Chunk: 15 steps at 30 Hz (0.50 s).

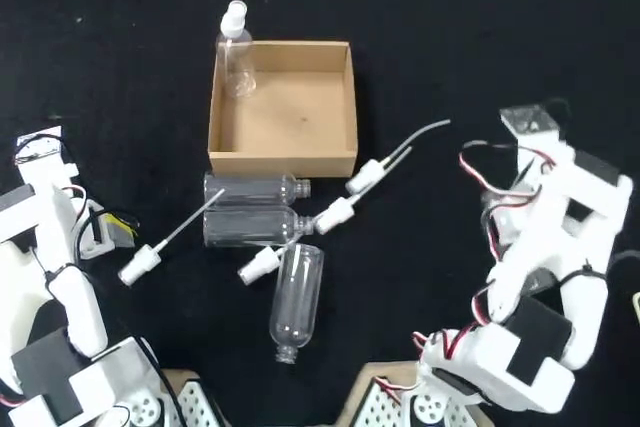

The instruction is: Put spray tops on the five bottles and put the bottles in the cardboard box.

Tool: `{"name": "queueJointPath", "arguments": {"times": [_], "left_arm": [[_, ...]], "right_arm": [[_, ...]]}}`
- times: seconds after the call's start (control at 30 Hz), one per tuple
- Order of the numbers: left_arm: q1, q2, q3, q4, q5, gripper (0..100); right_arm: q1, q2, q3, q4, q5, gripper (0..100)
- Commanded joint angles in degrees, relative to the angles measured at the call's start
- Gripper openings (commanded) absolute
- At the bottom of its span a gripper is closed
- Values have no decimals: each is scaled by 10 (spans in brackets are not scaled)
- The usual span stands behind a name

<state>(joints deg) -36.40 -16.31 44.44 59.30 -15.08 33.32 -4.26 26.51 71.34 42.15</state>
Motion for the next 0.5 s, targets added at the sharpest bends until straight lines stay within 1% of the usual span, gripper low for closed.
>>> {"name": "queueJointPath", "arguments": {"times": [0.0,0.2,0.3,0.47], "left_arm": [[6,-7,-2,1,6,275],[7,-7,3,0,6,275],[7,-7,3,0,6,275],[7,-7,3,0,6,275]], "right_arm": [[-20,-34,-53,18,-4,272],[-18,8,-48,4,37,273],[-32,19,-49,10,36,273],[-54,-13,-44,47,37,273]]}}
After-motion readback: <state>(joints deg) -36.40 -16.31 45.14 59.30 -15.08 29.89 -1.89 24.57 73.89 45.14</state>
